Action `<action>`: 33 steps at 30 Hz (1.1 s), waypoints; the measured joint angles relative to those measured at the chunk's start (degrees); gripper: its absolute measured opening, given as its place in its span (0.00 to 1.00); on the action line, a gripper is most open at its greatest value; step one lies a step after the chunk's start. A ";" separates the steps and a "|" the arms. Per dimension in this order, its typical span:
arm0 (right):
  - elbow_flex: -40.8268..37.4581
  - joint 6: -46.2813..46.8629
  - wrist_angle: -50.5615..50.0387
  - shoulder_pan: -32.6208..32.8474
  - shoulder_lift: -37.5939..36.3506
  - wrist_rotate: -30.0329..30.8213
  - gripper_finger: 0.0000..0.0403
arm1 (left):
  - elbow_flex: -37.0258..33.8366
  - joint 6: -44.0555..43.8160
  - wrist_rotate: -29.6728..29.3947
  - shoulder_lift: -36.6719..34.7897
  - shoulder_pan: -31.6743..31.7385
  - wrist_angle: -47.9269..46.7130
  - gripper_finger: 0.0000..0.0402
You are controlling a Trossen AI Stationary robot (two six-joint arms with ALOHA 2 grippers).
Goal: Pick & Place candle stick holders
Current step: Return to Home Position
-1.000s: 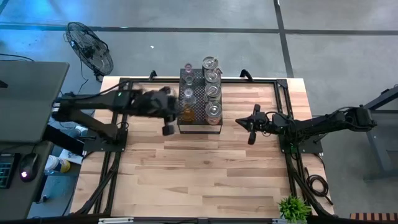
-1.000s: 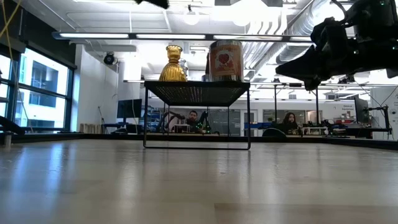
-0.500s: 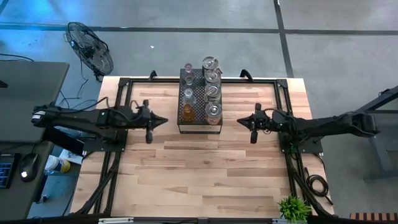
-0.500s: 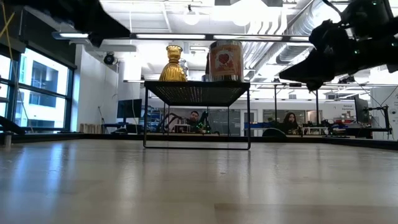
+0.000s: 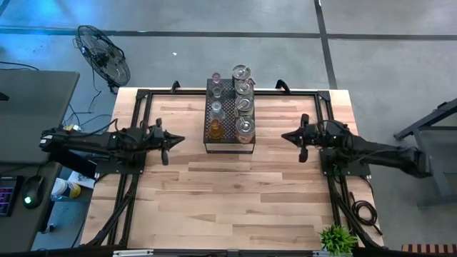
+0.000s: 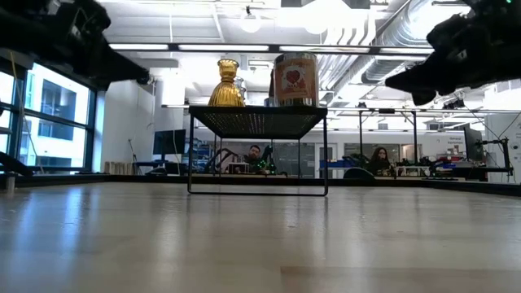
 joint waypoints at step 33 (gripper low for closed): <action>-6.76 2.97 -6.14 -9.08 -18.41 5.59 0.00 | -13.58 -1.95 25.55 -20.49 21.49 3.65 0.00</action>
